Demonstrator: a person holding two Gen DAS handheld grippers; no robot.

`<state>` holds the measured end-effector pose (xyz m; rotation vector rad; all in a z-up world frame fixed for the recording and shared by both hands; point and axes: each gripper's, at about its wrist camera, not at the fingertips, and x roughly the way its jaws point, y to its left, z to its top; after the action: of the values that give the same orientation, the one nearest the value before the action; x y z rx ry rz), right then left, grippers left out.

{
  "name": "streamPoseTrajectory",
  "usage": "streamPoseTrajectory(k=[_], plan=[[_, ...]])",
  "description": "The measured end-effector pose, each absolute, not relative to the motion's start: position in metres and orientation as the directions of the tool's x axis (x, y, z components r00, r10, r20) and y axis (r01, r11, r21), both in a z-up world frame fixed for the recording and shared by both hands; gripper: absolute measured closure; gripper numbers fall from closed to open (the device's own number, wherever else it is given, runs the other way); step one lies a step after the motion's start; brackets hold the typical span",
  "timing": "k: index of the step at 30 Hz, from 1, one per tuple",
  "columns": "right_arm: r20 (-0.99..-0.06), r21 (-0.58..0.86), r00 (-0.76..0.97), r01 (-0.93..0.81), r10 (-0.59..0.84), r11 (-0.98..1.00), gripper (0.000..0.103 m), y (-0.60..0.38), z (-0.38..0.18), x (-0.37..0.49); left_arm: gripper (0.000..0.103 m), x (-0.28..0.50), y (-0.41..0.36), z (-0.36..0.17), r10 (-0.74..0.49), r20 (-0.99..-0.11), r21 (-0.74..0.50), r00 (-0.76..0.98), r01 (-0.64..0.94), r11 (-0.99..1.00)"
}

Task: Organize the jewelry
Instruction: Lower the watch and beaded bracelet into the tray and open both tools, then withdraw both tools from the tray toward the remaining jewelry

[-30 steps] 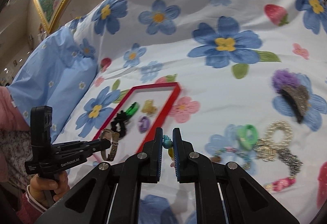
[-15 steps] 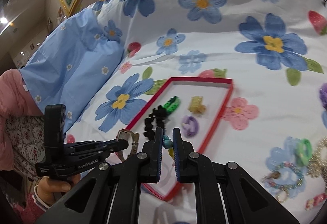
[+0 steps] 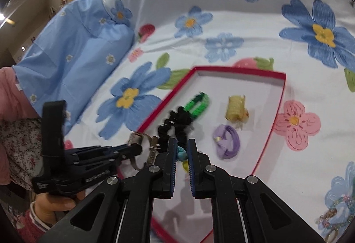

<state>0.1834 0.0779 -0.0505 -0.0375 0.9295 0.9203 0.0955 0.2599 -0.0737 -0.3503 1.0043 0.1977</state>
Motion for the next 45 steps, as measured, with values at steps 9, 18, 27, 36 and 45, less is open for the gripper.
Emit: streamPoseTrajectory(k=[9,18,27,36,45], plan=[[-0.762,0.297,0.263,-0.669,0.591,0.681,0.094,0.071,-0.077,0.2,0.096,0.102,0.259,-0.085,0.012,-0.869,-0.175,0.495,-0.33,0.928],[-0.785,0.244,0.268,-0.695,0.559,0.676,0.091,0.078,-0.08,0.197,0.089,0.102,0.259,-0.084,0.032,-0.871,-0.157,0.49,-0.341,0.927],[-0.781,0.254,0.263,-0.694,0.566,0.674,0.088,0.075,-0.076,0.195,0.068,0.094,0.26,-0.071,0.052,-0.858,-0.159,0.512,-0.361,0.919],[-0.728,0.3,0.299,-0.67,0.617,0.679,0.067,0.043,-0.051,0.182,0.058,0.076,0.25,-0.046,0.033,-0.818,-0.212,0.575,-0.354,0.911],[-0.69,0.326,0.356,-0.624,0.63,0.71,0.061,-0.009,-0.029,0.17,0.052,0.069,0.22,-0.034,-0.002,-0.804,-0.233,0.595,-0.311,0.921]])
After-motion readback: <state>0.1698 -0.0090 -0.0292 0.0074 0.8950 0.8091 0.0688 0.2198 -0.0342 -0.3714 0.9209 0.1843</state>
